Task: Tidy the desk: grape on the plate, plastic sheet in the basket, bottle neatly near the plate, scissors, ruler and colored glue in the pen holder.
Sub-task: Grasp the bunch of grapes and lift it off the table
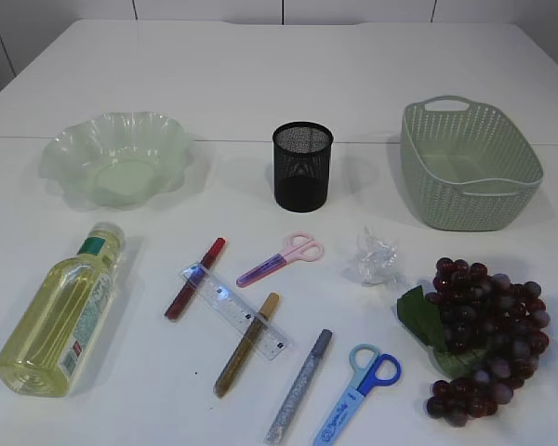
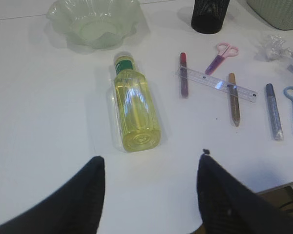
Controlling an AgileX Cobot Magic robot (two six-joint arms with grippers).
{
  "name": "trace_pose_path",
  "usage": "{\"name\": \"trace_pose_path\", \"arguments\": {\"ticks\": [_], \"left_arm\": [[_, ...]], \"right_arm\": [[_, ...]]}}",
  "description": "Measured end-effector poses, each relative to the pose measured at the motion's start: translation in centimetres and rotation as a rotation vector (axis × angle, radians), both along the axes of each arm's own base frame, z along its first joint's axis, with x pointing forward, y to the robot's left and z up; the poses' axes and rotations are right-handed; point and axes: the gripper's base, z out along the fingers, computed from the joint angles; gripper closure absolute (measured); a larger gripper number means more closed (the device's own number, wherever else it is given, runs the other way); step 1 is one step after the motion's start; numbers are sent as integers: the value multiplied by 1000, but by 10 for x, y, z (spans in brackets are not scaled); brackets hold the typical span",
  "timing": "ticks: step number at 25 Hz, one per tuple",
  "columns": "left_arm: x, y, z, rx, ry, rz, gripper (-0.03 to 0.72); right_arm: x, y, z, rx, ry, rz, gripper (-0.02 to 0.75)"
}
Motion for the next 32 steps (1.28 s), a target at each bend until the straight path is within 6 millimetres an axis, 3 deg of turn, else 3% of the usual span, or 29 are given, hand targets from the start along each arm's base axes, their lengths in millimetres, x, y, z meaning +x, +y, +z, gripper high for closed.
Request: {"name": "trace_pose_path", "arguments": {"ticks": [5, 12, 21, 32], "left_arm": [[-1, -3, 0, -29, 5, -20, 253], [-1, -5, 1, -50, 8, -35, 253], [-1, -5, 1, -53, 8, -37, 253], [-1, -5, 1, -53, 8, -37, 253]], "right_arm": [[38, 1, -27, -5, 0, -2, 186], [69, 0, -62, -66, 2, 139, 186], [86, -2, -92, -119, 45, 229, 188], [99, -4, -104, -220, -25, 441, 188]]}}
